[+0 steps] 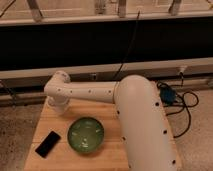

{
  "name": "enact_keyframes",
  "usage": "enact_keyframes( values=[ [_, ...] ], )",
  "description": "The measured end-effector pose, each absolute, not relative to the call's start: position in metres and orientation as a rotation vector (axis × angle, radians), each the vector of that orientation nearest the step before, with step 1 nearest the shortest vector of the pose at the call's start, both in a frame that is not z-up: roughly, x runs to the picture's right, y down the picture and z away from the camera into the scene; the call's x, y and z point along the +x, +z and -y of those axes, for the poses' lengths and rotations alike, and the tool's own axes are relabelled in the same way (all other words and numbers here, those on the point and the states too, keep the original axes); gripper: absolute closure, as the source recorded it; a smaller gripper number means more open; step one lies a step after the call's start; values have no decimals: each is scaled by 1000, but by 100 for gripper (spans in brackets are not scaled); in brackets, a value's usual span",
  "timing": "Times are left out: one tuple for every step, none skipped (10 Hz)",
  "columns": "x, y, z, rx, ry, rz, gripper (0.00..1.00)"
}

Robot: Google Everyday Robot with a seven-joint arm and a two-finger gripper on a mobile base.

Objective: Pick up the ceramic cup

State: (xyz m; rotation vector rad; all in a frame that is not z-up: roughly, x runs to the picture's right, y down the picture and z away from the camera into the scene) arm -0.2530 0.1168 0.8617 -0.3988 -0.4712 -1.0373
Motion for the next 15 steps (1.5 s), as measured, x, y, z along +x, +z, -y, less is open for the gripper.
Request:
enact_keyframes(
  values=[
    [-254, 859, -116, -395, -1043, 469, 96],
    [-253, 852, -109, -389, -1048, 468, 99],
    [-251, 846, -105, -389, -1051, 467, 99],
    [-247, 838, -98, -383, -1056, 465, 99],
    [-246, 837, -97, -382, -1059, 465, 99],
    [-247, 835, -99, -381, -1065, 468, 99],
    [-248, 834, -98, -380, -1069, 468, 99],
    [-245, 829, -93, -378, -1072, 464, 99],
    [-242, 822, -87, -377, -1071, 463, 99],
    [-240, 816, -82, -377, -1074, 462, 99],
    [-240, 813, -82, -380, -1076, 465, 99],
    [-241, 812, -82, -379, -1081, 466, 99],
    [-239, 810, -80, -378, -1083, 464, 99],
    [-236, 806, -74, -374, -1083, 461, 99],
    [-233, 802, -70, -378, -1081, 462, 99]
  ],
)
